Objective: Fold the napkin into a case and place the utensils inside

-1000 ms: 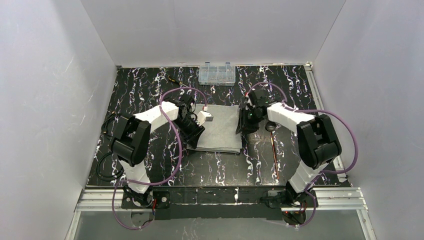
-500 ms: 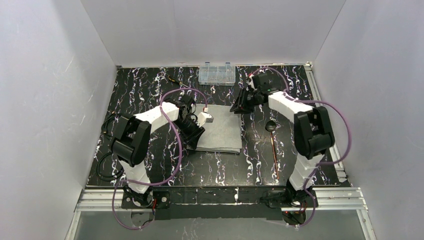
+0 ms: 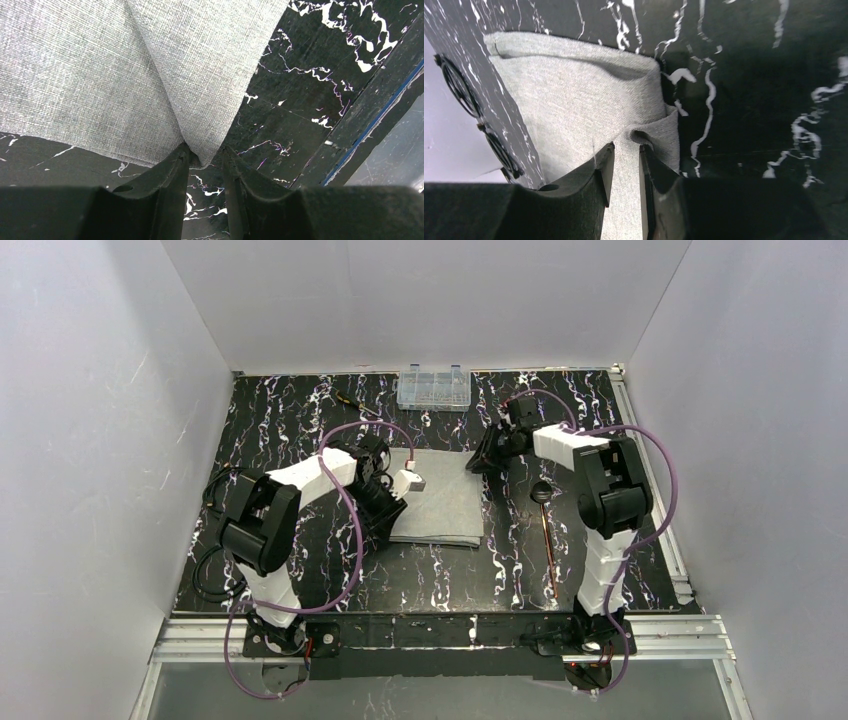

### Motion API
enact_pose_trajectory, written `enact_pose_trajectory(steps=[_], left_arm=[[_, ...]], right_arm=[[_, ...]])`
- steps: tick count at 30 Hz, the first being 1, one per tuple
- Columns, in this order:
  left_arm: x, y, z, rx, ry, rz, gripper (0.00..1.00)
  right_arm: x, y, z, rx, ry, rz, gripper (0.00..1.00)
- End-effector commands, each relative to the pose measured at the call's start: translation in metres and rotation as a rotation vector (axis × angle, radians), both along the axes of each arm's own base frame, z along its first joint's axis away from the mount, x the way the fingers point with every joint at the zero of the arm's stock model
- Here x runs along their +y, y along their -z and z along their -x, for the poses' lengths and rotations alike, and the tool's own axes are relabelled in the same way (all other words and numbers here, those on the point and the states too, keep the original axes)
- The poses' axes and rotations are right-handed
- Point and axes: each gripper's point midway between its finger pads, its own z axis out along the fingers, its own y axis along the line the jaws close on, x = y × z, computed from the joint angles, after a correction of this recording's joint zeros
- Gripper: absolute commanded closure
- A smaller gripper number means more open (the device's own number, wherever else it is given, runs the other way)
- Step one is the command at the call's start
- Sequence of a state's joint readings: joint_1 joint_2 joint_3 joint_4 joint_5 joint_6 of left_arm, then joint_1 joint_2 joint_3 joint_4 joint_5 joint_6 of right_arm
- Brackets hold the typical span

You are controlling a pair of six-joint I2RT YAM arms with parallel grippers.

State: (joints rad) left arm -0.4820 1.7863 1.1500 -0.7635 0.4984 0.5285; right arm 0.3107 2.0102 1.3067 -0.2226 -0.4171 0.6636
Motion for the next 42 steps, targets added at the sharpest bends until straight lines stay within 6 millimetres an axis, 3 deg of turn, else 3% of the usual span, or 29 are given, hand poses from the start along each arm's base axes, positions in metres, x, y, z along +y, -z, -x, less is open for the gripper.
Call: enact_pose_trajectory(steps=[1, 4, 6, 11, 15, 20, 23, 32, 42], left_arm=[[0.005, -0.005, 0.007, -0.015, 0.027, -0.002, 0.72], [0.003, -0.007, 0.005, -0.024, 0.019, 0.004, 0.72], [0.001, -0.01, 0.003, -0.031, 0.015, 0.012, 0.72], [-0.001, -0.015, -0.001, -0.043, 0.007, 0.021, 0.72], [-0.004, -0.019, -0.001, -0.037, -0.002, 0.03, 0.72], [-0.007, -0.027, 0.001, -0.022, -0.01, 0.047, 0.67], [-0.01, -0.034, 0.001, -0.016, -0.011, 0.061, 0.57], [-0.018, -0.06, -0.003, -0.046, -0.019, 0.11, 0.52], [0.002, -0.026, -0.009, -0.088, 0.006, -0.002, 0.57]], right_arm=[[-0.007, -0.036, -0.017, -0.107, 0.024, -0.015, 0.65], [-0.013, -0.053, -0.005, -0.13, 0.021, 0.022, 0.59], [-0.02, -0.057, 0.015, -0.128, 0.017, 0.053, 0.58], [-0.043, -0.039, 0.083, -0.055, 0.024, 0.113, 0.58], [-0.044, -0.029, 0.132, 0.003, 0.023, 0.074, 0.59], [-0.036, -0.018, 0.166, 0.064, 0.001, -0.014, 0.59], [-0.03, -0.007, 0.173, 0.105, -0.008, -0.054, 0.59], [-0.022, -0.002, 0.161, 0.084, -0.019, -0.085, 0.59], [-0.021, 0.008, 0.162, 0.099, -0.017, -0.092, 0.63]])
